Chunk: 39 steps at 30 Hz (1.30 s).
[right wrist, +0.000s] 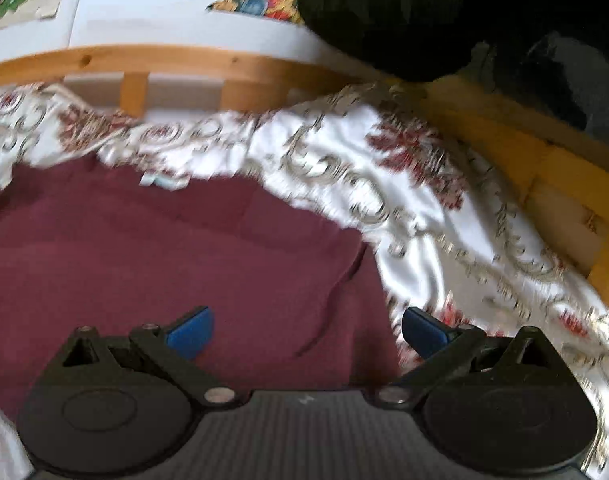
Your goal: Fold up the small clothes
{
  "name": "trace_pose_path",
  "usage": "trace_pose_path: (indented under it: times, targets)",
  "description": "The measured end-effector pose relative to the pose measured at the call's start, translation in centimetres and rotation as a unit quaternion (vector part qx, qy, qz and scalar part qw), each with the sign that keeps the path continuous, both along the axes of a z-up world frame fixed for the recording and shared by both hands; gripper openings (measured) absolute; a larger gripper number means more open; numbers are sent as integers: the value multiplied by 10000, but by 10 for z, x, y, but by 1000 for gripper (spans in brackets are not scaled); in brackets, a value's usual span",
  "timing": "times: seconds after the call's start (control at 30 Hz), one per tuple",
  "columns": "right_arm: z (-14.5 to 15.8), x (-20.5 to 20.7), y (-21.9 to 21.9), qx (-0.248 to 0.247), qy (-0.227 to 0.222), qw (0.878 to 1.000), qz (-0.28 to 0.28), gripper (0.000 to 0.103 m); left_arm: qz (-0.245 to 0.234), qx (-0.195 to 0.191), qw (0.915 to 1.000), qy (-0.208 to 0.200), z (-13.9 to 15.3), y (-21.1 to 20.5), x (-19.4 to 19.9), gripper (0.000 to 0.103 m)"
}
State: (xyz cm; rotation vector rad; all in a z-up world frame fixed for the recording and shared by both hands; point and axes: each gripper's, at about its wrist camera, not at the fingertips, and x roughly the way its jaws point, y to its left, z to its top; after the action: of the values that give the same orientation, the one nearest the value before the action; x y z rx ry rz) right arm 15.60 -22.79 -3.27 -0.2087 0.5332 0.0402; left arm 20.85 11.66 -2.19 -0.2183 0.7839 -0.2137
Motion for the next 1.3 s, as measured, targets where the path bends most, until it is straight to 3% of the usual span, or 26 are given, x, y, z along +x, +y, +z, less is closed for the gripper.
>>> trace_pose_path:
  times: [0.03, 0.13, 0.27, 0.5, 0.67, 0.73, 0.83, 0.87, 0.97, 1.07, 1.2, 1.3]
  targets:
    - [-1, -1, 1, 9, 1, 10000, -2, 103, 17, 183, 9998, 29, -2, -2, 0, 11]
    - [2, -1, -1, 23, -54, 10000, -10, 103, 136, 59, 9998, -110, 2, 4, -4, 2]
    - [7, 3, -8, 33, -203, 9997, -148, 103, 400, -75, 9990, -187, 12, 13, -13, 2]
    - [5, 18, -18, -426, -179, 9964, -716, 103, 671, -440, 9958, 433, -6, 29, -4, 2]
    - [-1, 48, -32, -830, 7, 9889, -1233, 103, 634, -379, 9963, 431, -7, 28, -4, 2]
    - [0, 55, -42, -698, 54, 9870, -1445, 102, 628, -388, 9963, 443, -7, 28, -4, 2]
    - [11, 48, -47, -132, -254, 9936, -1093, 103, 627, -418, 9961, 461, -7, 29, -3, 2]
    - [12, 48, -42, -154, -234, 9957, -883, 103, 622, -414, 9961, 468, -7, 28, -3, 2]
    - [6, 59, -23, -711, 26, 9960, -537, 103, 604, -397, 9962, 488, -8, 28, -2, 2]
    - [-2, 74, -22, -1158, 66, 9896, -851, 103, 604, -420, 9961, 494, -8, 29, -2, 3]
    - [4, 82, -47, -582, 151, 9879, -1429, 103, 596, -410, 9961, 510, -8, 29, -2, 4]
    - [10, 66, -48, -313, -50, 9911, -1290, 103, 626, -444, 9954, 567, -8, 31, -1, 12]
